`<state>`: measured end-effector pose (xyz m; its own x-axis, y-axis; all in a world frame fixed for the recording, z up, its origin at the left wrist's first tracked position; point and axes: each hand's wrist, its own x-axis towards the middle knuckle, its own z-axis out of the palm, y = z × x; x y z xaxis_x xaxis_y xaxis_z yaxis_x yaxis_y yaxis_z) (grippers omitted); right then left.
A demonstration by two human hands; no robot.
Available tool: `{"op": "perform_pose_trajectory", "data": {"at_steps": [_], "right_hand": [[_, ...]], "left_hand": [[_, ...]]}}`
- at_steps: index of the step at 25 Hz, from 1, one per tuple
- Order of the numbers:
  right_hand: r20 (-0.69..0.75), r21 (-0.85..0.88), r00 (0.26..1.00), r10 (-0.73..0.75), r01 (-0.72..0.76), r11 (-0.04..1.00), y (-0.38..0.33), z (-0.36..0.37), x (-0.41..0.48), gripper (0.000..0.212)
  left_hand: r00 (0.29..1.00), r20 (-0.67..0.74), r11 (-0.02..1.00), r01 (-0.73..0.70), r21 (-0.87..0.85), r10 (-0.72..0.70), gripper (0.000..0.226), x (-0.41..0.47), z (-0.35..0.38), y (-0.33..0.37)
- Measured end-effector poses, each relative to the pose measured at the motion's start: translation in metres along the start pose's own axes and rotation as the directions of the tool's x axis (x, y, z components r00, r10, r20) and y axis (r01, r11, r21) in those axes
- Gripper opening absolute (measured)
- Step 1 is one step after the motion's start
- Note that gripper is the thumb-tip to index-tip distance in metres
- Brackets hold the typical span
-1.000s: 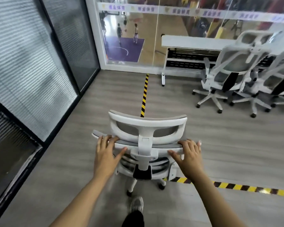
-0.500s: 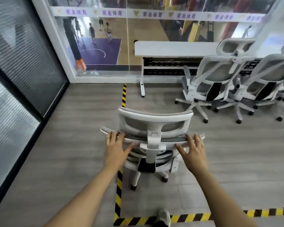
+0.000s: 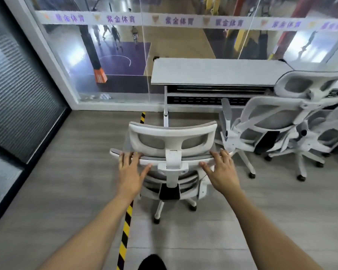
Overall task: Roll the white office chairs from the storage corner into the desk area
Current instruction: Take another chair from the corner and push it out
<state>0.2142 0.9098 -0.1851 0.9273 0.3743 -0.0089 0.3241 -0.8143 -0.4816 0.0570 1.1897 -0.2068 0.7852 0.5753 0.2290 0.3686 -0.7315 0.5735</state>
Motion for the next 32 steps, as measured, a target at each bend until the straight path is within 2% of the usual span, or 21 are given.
{"op": "perform_pose_trajectory", "data": {"at_steps": [4,7,12,17,21,24,26,29,32], "right_hand": [[-0.005,-0.018,1.0,0.007,-0.007,1.0,0.005,0.002,0.127,0.087],[0.017,-0.03,0.999,0.03,-0.029,0.999,0.001,0.006,0.208,0.083],[0.061,-0.043,0.997,0.047,-0.044,0.998,-0.005,0.0,0.314,0.073],[0.062,-0.033,0.998,-0.004,0.006,0.999,0.002,-0.004,0.355,0.065],[0.067,-0.043,0.997,-0.049,0.052,0.998,0.004,-0.011,0.357,0.06],[0.017,0.043,0.981,-0.195,0.194,0.98,0.001,-0.024,0.349,0.047],[-0.015,0.125,0.944,-0.33,0.329,0.936,-0.007,-0.03,0.336,0.037],[-0.004,0.238,0.845,-0.535,0.521,0.82,-0.035,-0.04,0.294,0.033],[0.014,0.388,0.717,-0.697,0.639,0.664,-0.074,-0.046,0.237,0.028]], "left_hand": [[0.999,0.008,0.999,0.044,-0.024,-0.044,0.043,0.111,0.045,0.011],[0.997,0.048,0.998,0.061,-0.032,-0.059,0.044,0.194,0.07,0.011],[0.988,0.148,0.997,0.037,0.066,-0.046,0.042,0.308,0.097,0.014],[0.96,0.267,0.984,0.035,0.174,-0.082,0.055,0.347,0.106,0.025],[0.953,0.278,0.978,0.064,0.2,-0.119,0.071,0.327,0.101,0.047],[0.96,0.167,0.967,0.201,0.154,-0.226,0.068,0.287,0.085,0.08],[0.961,0.055,0.959,0.266,0.1,-0.272,0.054,0.249,0.071,0.107],[0.948,-0.129,0.951,0.302,0.062,-0.292,0.041,0.178,0.045,0.146],[0.893,-0.303,0.926,0.37,0.073,-0.333,0.032,0.106,0.007,0.168]]}}
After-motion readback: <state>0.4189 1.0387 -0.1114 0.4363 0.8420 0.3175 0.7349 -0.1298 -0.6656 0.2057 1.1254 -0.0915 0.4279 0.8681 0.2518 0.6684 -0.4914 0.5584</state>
